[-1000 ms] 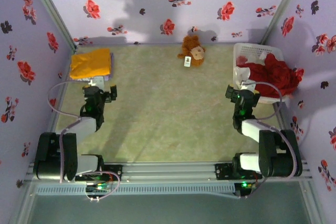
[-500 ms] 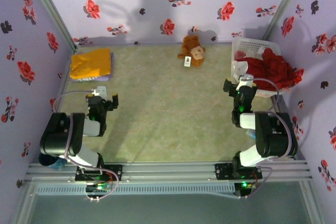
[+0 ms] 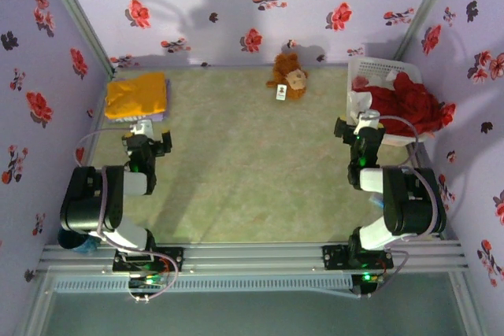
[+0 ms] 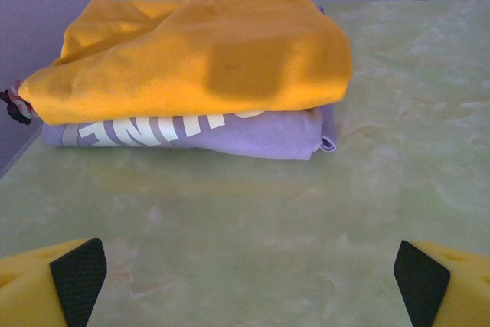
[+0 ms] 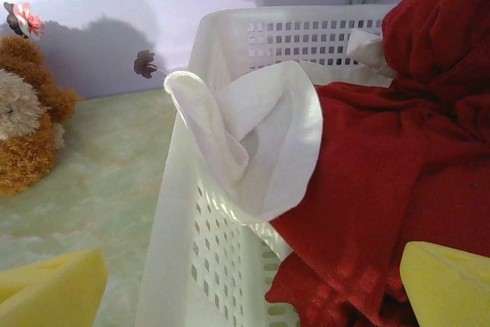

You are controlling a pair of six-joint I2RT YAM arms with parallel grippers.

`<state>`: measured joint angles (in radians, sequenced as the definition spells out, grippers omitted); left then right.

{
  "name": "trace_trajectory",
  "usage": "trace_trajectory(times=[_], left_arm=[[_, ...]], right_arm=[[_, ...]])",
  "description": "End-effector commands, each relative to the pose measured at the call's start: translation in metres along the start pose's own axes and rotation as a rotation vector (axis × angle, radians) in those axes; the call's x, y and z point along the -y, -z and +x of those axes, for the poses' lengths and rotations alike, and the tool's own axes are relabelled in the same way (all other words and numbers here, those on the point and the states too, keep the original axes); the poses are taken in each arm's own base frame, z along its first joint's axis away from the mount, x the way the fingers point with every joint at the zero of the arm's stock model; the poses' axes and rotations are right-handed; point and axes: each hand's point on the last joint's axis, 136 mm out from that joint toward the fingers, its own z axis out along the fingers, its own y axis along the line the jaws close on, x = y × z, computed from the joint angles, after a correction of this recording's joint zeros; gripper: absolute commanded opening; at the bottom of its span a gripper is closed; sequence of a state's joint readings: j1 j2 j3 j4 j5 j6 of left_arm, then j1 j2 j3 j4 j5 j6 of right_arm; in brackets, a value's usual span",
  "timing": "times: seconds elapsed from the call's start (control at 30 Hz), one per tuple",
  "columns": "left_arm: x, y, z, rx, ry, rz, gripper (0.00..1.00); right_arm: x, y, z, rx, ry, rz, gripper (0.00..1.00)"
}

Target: Fold and stack the t-shirts

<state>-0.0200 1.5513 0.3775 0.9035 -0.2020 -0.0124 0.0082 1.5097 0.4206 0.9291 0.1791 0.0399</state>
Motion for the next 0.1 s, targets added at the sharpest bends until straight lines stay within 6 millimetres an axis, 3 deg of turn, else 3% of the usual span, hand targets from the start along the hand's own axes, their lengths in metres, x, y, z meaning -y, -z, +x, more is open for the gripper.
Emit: trace_trajectory(times=[0.0,0.07], left_arm=[[-0.0036,0.0002,-0.0070,0.019,0.017,-0.016,0.99],[-0.0051,0.0036,-0.0075,0.038,0.022,-0.018,0.99]], right_arm=[[-0.0060,-0.0001,0.0464,-0.170,-0.020,-0.038,0.99],[-0.0060,0.0014,0.0454,-0.162,-0.020,-0.038,0.99]])
